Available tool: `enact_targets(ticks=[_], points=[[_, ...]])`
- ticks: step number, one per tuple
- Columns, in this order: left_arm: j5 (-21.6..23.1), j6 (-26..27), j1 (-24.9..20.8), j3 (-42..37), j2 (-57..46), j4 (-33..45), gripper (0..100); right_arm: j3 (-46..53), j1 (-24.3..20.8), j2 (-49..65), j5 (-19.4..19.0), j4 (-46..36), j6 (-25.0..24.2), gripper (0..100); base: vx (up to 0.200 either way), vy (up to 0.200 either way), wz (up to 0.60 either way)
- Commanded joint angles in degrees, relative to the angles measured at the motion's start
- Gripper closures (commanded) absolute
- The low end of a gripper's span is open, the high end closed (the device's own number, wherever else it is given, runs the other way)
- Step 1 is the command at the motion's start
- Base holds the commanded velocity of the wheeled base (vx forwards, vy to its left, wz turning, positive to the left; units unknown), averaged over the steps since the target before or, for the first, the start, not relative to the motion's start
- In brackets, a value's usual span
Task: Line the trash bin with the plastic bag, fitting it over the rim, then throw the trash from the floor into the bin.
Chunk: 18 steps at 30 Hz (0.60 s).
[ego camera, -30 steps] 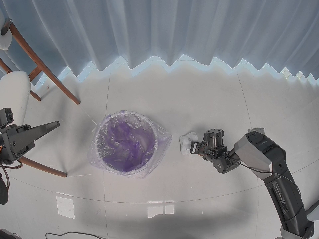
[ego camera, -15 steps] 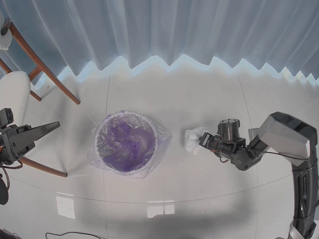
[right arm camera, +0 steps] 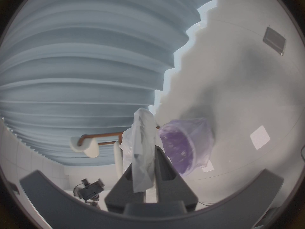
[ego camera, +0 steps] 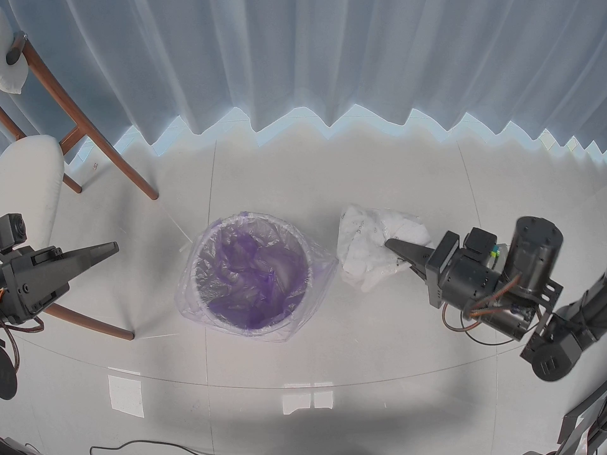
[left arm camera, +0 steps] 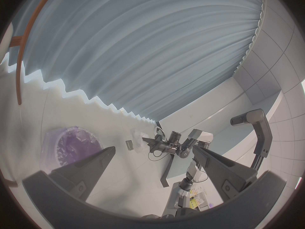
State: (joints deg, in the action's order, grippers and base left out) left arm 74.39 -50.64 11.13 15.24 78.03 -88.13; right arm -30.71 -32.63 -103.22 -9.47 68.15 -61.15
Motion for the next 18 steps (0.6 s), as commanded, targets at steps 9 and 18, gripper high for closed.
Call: enact_targets(ticks=[9, 18], points=[[-0.30, -0.25, -3.40, -1.88, -1.48, -0.03, 0, 2.58, -9.99, -23.26, 21.43, 21.85, 26.87, 100, 0.000, 0.200, 0.00], [-0.21, 0.01, -4.36, -1.70, -1.30, -0.12, 0, -8.49, -9.47, -30.90, 21.25, 21.85, 42.08, 100, 0.000, 0.067, 0.00]])
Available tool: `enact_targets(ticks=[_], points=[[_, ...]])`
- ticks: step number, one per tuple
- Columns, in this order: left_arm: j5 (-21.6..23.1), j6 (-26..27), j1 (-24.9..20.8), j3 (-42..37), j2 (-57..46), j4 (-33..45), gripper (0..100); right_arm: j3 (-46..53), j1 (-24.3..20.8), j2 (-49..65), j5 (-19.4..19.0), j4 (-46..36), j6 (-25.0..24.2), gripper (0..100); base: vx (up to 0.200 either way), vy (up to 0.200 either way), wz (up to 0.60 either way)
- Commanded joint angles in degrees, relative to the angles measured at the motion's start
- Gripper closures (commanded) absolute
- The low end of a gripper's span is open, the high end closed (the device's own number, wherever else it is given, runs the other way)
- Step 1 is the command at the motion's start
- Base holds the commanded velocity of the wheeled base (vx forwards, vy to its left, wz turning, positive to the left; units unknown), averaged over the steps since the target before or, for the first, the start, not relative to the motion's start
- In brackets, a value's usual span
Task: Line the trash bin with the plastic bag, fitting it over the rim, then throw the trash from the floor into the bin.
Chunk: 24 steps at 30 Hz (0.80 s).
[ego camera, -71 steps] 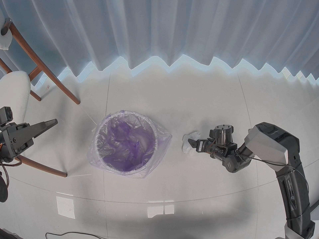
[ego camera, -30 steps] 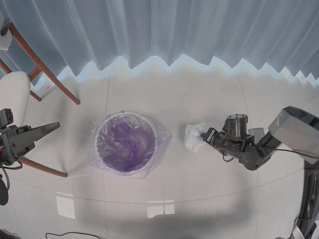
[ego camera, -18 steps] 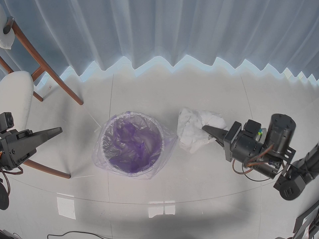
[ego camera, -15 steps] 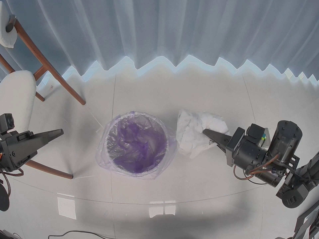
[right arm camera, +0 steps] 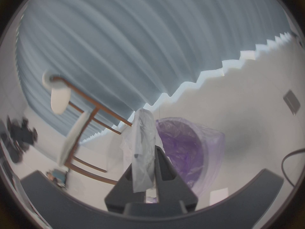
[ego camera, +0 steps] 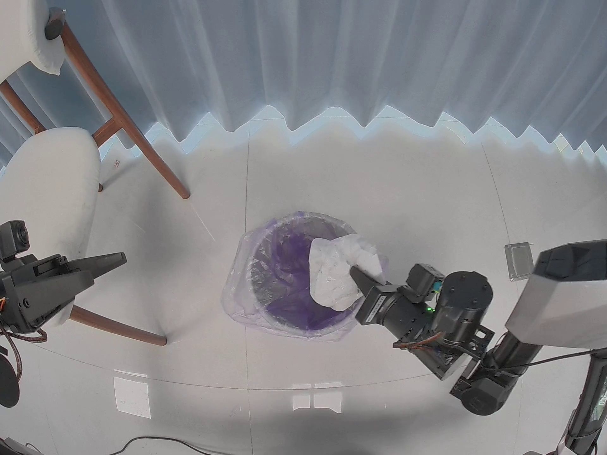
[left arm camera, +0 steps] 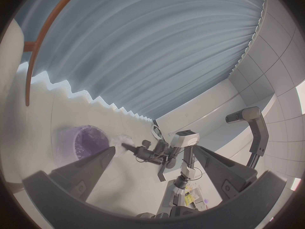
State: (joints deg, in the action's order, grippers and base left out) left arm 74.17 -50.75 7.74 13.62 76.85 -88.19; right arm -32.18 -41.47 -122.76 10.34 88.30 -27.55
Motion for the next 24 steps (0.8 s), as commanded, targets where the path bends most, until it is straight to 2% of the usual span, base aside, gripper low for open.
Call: enact_targets(ticks=[1, 13, 18, 24], points=[[0.01, 0.12, -0.97, -0.17, -0.12, -0.06, 0, -8.60, -0.45, -11.80, 1.35, 1.70, 9.27, 100, 0.000, 0.000, 0.00], [0.19, 0.12, -3.08, -0.96, -0.21, -0.06, 0, -16.42, 9.13, -16.81, -2.43, 1.70, 11.55, 100, 0.000, 0.000, 0.00], [0.19, 0.12, -3.17, -1.14, -0.12, -0.06, 0, -15.98, 9.66, -17.25, -3.83, 1.70, 11.73, 100, 0.000, 0.000, 0.00], [0.19, 0.12, -3.52, -1.22, -0.12, -0.06, 0, -16.60, 7.72, -17.07, -4.01, 1.70, 11.73, 100, 0.000, 0.000, 0.00]])
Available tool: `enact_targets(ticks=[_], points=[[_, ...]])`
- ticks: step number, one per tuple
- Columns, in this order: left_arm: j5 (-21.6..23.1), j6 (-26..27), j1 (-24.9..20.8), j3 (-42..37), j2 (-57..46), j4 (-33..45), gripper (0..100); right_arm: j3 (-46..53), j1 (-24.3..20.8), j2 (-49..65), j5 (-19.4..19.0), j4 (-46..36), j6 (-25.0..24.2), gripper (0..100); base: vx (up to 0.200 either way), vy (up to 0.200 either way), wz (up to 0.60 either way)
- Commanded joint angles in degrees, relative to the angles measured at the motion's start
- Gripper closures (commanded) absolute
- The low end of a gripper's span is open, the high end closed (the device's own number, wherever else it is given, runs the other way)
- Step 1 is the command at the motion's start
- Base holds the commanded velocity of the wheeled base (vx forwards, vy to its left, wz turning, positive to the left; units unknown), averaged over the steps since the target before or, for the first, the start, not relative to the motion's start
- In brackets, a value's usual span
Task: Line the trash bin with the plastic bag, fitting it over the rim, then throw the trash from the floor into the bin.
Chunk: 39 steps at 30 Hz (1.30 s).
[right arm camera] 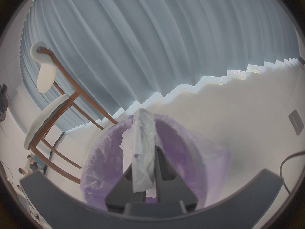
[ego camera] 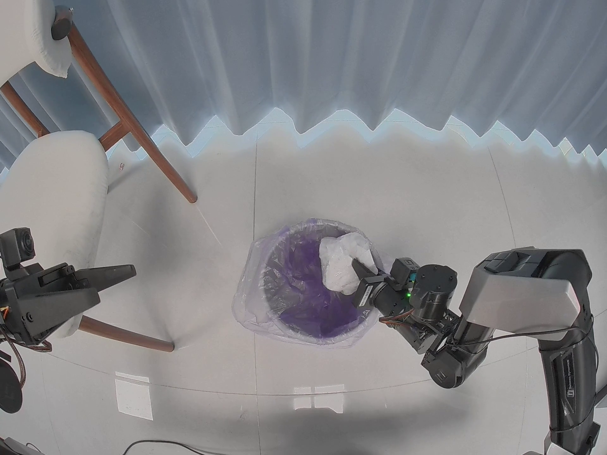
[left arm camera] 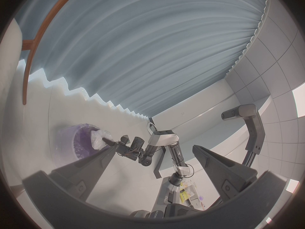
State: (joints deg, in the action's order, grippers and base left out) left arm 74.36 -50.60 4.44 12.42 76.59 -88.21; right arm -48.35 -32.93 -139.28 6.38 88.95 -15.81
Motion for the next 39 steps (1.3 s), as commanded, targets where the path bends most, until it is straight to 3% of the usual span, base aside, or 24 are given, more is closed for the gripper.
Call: enact_targets(ticks=[1, 24, 25, 39], points=[[-0.01, -0.02, -0.22, -0.03, 0.14, -0.03, 0, -0.52, -0.82, -0.73, -0.05, 1.05, 0.08, 100, 0.000, 0.000, 0.00], [-0.10, -0.02, -1.45, -0.64, 0.14, -0.03, 0, -1.40, 0.23, -3.63, -0.05, 1.05, 1.13, 100, 0.000, 0.000, 0.00], [-0.10, -0.02, -1.45, -0.64, 0.05, -0.03, 0, -1.40, 0.14, -3.63, -0.05, 1.05, 1.05, 0, 0.000, 0.000, 0.00], [-0.10, -0.02, -1.45, -0.64, 0.14, -0.03, 0, -1.75, -1.00, -3.19, -0.05, 1.05, 0.52, 0, 0.000, 0.000, 0.00]])
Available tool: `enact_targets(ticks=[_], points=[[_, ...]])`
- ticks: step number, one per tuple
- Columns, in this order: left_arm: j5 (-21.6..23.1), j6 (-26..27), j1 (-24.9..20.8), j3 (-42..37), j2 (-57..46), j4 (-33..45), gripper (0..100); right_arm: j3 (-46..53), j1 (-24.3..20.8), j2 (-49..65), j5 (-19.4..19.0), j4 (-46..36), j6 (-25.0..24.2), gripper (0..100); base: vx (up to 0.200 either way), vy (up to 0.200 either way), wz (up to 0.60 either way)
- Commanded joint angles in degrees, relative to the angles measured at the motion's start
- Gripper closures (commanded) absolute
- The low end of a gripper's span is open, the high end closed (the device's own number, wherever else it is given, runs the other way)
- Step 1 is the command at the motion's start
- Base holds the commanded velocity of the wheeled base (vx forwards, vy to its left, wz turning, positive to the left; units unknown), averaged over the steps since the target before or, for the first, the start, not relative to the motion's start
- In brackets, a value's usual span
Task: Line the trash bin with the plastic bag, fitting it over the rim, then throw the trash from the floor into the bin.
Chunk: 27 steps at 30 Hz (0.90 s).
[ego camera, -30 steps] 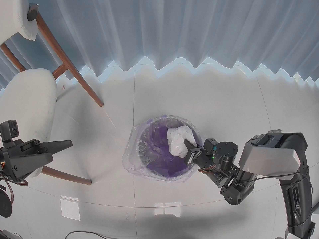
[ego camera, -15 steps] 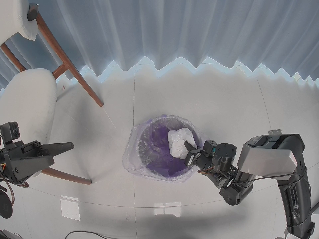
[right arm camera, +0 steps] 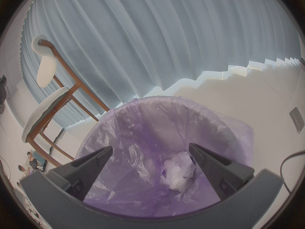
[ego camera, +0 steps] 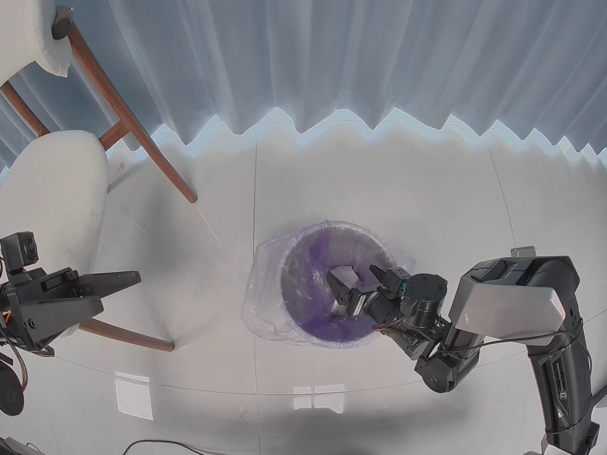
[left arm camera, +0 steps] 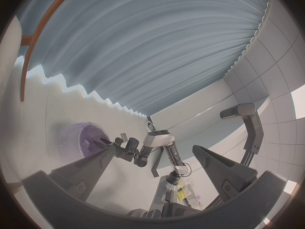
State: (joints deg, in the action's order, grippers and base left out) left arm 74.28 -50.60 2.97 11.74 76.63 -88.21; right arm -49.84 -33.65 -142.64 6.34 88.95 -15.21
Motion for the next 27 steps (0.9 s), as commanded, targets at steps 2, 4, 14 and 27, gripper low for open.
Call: enact_targets(ticks=[2, 4, 14, 27], points=[[-0.01, -0.02, 0.01, 0.04, 0.10, -0.03, 0, -0.53, -0.63, 0.61, -0.01, 1.05, -0.17, 0, 0.000, 0.000, 0.00], [-0.01, -0.02, 0.01, -0.05, 0.01, -0.03, 0, -0.70, -1.25, 1.49, 0.08, 1.05, -0.61, 0, 0.000, 0.000, 0.00], [0.08, 0.15, 0.01, -0.40, -0.52, -0.21, 0, 15.73, -4.50, 35.50, 0.43, -1.86, -2.80, 0, 0.000, 0.000, 0.00], [-0.19, 7.54, -0.69, 1.27, -7.20, -0.21, 0, 45.18, 23.19, 87.80, 4.30, -33.06, 16.80, 0, 0.000, 0.000, 0.00]])
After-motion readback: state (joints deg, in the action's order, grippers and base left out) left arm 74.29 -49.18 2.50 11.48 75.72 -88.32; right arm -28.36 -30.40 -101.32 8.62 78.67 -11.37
